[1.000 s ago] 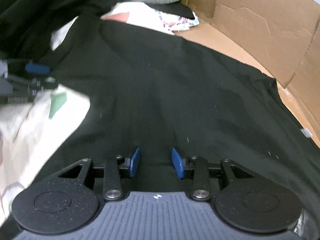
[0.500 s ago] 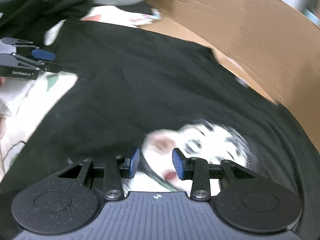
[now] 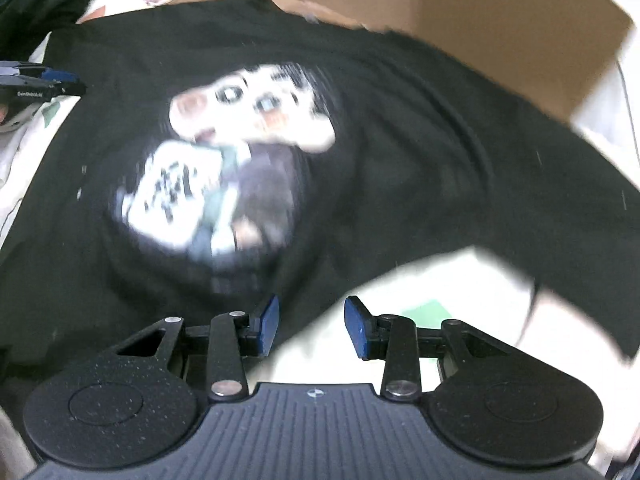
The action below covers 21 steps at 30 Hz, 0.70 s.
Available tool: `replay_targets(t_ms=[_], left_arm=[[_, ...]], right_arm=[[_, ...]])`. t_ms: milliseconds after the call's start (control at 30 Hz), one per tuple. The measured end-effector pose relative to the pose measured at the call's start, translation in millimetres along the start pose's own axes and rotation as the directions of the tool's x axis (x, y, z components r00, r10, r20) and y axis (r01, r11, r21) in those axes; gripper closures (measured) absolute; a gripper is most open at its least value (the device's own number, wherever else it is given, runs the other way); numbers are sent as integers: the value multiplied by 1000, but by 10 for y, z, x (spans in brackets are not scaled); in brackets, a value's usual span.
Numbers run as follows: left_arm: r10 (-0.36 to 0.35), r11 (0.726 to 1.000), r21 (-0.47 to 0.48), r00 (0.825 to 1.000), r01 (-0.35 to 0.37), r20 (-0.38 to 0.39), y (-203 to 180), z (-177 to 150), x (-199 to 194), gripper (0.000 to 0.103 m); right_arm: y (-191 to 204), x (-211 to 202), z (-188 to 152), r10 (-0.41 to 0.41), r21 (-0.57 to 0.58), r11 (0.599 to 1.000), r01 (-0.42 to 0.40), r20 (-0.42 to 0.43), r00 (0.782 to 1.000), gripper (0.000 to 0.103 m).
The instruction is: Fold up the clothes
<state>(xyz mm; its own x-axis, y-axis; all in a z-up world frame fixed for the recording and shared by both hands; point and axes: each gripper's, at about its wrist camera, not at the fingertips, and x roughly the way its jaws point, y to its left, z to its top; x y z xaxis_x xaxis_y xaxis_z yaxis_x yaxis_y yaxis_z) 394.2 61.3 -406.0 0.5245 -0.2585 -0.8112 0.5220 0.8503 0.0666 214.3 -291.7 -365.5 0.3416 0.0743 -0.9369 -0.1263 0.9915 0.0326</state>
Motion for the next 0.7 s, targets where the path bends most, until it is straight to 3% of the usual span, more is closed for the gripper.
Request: replay_targets(t_ms=[200,400,633,700], left_arm=[[-21,998,62,999,24,-47,-153,-50,-33,52],[-64,993,89,991,74,-119,-331,-123,-84,49],[-126,985,93,976,144,-180,-438,-132,-129,47],[-124,985,96,973,145,-195,-451,-127,-124,47]], right_arm=[[7,-117,-476,104,106,989,-107,34,994,60],[213,-70,-703,250,116,960,-254,50,967,60],[352,119,-828,278,124,951,-282,46,959,60],[342,135,-812,290,120,948,-294,50,956,74]])
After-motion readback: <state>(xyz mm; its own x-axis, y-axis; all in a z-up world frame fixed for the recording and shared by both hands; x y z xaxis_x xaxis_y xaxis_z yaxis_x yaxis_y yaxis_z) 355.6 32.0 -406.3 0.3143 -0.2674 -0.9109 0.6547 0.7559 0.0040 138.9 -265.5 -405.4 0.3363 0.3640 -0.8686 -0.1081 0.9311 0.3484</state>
